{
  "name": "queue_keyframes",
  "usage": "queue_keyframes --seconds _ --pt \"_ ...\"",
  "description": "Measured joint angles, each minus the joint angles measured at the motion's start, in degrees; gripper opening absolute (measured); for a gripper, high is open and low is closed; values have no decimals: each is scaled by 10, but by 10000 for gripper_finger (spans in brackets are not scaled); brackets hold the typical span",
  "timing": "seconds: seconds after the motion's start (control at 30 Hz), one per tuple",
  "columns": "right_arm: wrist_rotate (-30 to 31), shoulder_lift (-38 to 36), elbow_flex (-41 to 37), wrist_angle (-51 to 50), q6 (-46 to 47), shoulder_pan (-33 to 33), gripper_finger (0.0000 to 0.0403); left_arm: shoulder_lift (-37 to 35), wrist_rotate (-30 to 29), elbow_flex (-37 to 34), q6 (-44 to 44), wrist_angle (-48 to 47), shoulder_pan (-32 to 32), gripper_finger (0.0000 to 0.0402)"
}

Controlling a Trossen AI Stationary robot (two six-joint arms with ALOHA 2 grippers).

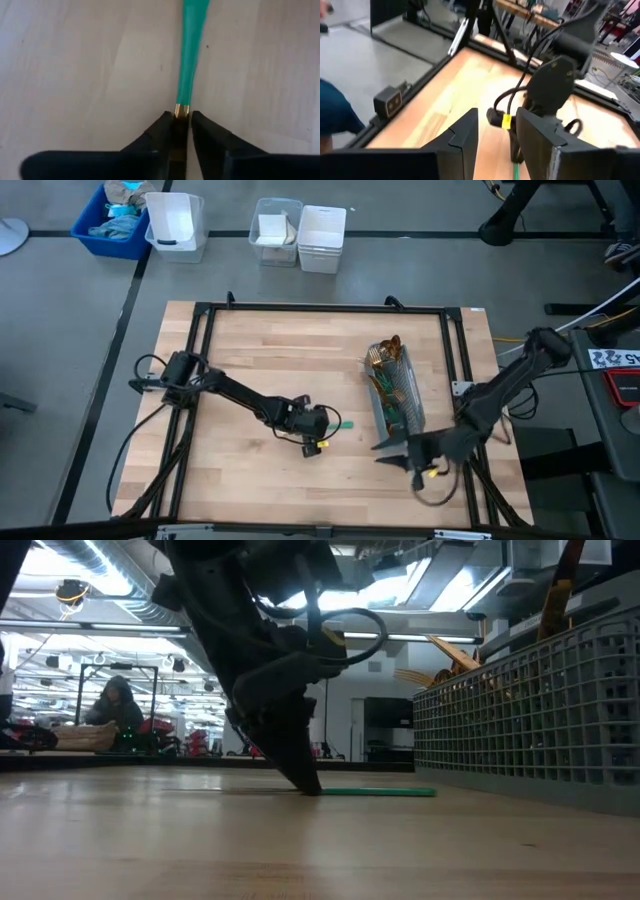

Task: Sort silverware
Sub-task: Put the knife into the bottom section of the basket

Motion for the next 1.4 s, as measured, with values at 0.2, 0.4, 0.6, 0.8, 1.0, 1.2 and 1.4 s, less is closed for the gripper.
queue_keyframes --seconds 0.2,0.4,0.6,0.8,1.0,1.2,1.4 --pt "6 109 43 -1 0 0 131 0 -4 0 -23 -3 -22 22" --pt "6 201 91 -2 3 0 131 0 23 0 -42 1 -54 28" --pt "6 264 127 -2 60 0 131 1 11 -1 -43 5 -88 28" --pt "6 316 139 0 121 0 131 3 9 -2 -7 60 -114 35" --pt "6 353 139 1 188 0 131 4 7 -3 -20 66 -119 83" --pt "6 375 139 0 220 0 131 7 0 -2 19 71 -119 127" --pt "6 380 139 0 230 0 131 40 -30 -1 39 117 -123 131"
